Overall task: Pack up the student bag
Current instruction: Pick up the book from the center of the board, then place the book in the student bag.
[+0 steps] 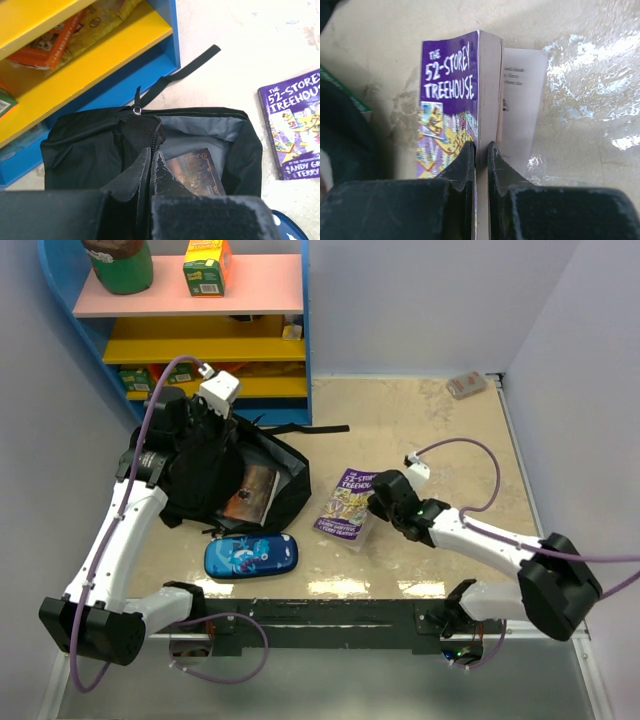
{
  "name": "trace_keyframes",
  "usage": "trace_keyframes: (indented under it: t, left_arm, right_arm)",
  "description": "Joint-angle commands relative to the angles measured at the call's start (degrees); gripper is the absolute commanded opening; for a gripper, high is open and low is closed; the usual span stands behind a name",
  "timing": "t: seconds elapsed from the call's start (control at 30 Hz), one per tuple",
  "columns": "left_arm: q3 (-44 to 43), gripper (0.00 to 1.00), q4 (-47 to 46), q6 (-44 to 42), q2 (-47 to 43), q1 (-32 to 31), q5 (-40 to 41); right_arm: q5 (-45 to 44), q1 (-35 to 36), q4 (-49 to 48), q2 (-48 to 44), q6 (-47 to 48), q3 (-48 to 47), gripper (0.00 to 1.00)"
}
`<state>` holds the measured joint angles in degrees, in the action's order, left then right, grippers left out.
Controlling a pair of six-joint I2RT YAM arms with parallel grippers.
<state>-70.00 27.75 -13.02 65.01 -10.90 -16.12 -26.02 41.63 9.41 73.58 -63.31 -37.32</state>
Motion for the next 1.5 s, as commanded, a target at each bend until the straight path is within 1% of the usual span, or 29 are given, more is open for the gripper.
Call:
trace_keyframes:
  t: [0.0,0.07,0.17,0.2,0.27,0.4,0.47,0.53,0.67,0.77,0.8,0.9,0.97,1.0,1.03,1.07,1.13,1.17,1.2,1.27,1.3,1.37,1.4,1.47]
  left_arm:
    - [0.4,0.0,-5.6,-0.2,-1.2,0.1,-3.0]
    - [0.7,0.0,-5.8,0.1,-1.3,0.1,-3.5]
    - [0.9,0.0,-5.8,0.3,-1.6,0.0,-3.7]
    - [0.9,0.0,-5.8,0.2,-1.6,0.1,-3.7]
    - [1.0,0.0,-5.9,0.4,-1.7,0.1,-3.7]
    - [1.2,0.0,-6.0,0.4,-1.9,0.1,-3.4]
    - [1.3,0.0,-6.1,0.4,-1.9,0.1,-3.2]
    - [1.2,0.0,-6.1,0.6,-1.9,0.1,-3.2]
    - [-0.2,0.0,-5.7,0.9,-1.6,0.1,-4.3]
    - [-2.9,0.0,-4.0,1.2,-1.3,0.1,-4.9]
    - [-4.0,0.0,-3.8,1.2,-1.3,0.1,-5.3]
    - [-5.7,0.0,-2.4,0.6,-1.6,0.1,-6.7]
    - [-6.3,0.0,-0.4,0.0,-1.6,0.1,-8.1]
    - [-6.7,0.0,0.2,-0.6,-1.6,0.1,-9.7]
    - [-6.7,0.0,1.4,-1.1,-1.6,0.1,-10.7]
    - [-6.6,0.0,2.1,-1.7,-1.6,0.1,-11.8]
    - [-6.3,0.0,3.8,-2.9,-1.6,0.1,-14.5]
    - [-6.1,0.0,4.2,-3.2,-1.6,0.1,-14.9]
    - [-5.5,0.0,4.2,-3.7,-1.8,0.1,-15.3]
    - [-4.7,0.0,3.9,-4.0,-2.3,0.1,-15.7]
    - [-4.3,0.0,3.9,-4.1,-2.3,0.1,-16.1]
    - [-4.2,0.0,4.1,-4.0,-2.2,0.1,-16.9]
    - [-4.4,0.0,4.3,-3.9,-1.8,0.1,-17.2]
    - [-4.7,0.0,4.9,-3.9,-1.5,0.1,-16.7]
  right_arm:
    - [-0.8,0.8,1.6,-7.0,5.8,-5.4,0.0]
    - [-0.5,1.3,2.0,-7.9,6.5,-6.9,0.0]
    - [1.2,2.4,1.5,-8.6,9.3,-11.3,0.0]
    - [2.3,2.6,1.3,-8.6,10.7,-14.1,0.0]
    - [2.9,3.5,1.9,-8.5,11.4,-16.9,0.0]
    - [3.2,7.3,2.5,-8.8,12.3,-23.7,0.0]
    - [2.5,9.0,3.5,-8.6,12.4,-26.1,0.0]
    - [2.7,11.4,2.5,-8.0,12.8,-27.6,0.0]
    - [4.1,13.6,1.2,-1.4,13.4,-29.5,0.0]
    - [5.7,14.9,-0.5,5.6,14.3,-30.9,0.0]
    - [6.0,15.1,-0.7,9.4,14.8,-32.1,0.0]
    - [6.8,15.1,-1.5,14.8,15.8,-34.7,0.0]
    - [6.7,15.2,-2.7,20.1,16.5,-36.1,0.0]
    - [6.7,15.2,-2.9,21.9,17.6,-38.4,0.0]
    - [6.6,15.2,-3.6,25.8,18.2,-39.8,0.0]
    - [6.8,15.2,-4.0,27.5,18.7,-43.1,0.0]
    - [7.7,15.3,-5.4,31.3,20.3,-46.5,0.0]
    - [8.3,15.3,-5.6,34.6,20.9,-48.4,0.0]
    - [8.8,15.8,-5.8,36.5,21.9,-52.5,0.0]
    - [7.5,16.8,-5.9,41.5,22.6,-56.8,0.0]
    - [7.0,16.9,-5.7,43.2,22.6,-61.2,0.0]
    - [6.8,16.9,-5.5,46.6,22.6,-65.7,0.0]
    - [6.8,16.8,-5.5,49.6,22.9,-69.9,0.0]
    - [5.2,16.7,-2.9,52.7,23.1,-76.1,0.0]
